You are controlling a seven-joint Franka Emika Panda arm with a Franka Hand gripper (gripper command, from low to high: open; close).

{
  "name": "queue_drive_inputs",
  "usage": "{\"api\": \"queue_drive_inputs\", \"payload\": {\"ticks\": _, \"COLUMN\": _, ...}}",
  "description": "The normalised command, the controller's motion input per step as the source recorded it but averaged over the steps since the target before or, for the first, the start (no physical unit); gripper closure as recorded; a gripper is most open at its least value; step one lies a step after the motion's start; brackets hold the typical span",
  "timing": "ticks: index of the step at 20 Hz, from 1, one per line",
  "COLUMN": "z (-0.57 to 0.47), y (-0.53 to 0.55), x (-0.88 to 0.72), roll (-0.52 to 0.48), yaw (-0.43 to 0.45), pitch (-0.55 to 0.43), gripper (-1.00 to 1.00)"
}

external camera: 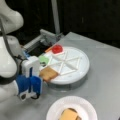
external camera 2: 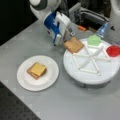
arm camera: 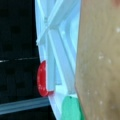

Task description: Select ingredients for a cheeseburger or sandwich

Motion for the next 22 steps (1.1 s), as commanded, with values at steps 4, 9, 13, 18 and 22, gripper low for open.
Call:
{"api": "queue_drive_inputs", "payload": {"ticks": 4, "z": -0.18, "y": -0.2, "x": 0.19, "roll": 0.156, "yaw": 0.077, "pitch": -0.097, "gripper": -1.0}}
{"api": "queue_drive_inputs", "payload": {"ticks": 9, "z": -0.18, "y": -0.15, "x": 0.21, "roll": 0.153, "yaw": 0.072, "pitch": -0.096, "gripper": -1.0}}
{"api": "queue_drive_inputs", "payload": {"ticks": 13, "z": -0.18, "y": -0.13, "x": 0.23, "roll": 0.15, "yaw": 0.062, "pitch": -0.09, "gripper": 1.0}}
{"api": "queue_drive_inputs", "payload": {"ticks": 18, "z": -0.17, "y": -0.15, "x": 0.24, "roll": 0.15, "yaw": 0.054, "pitch": -0.081, "gripper": 1.0}}
{"api": "queue_drive_inputs", "payload": {"ticks": 22, "z": -0.16, "y": -0.17, "x": 0.26, "roll": 0.14, "yaw": 0.049, "pitch": -0.079, "gripper": 1.0}}
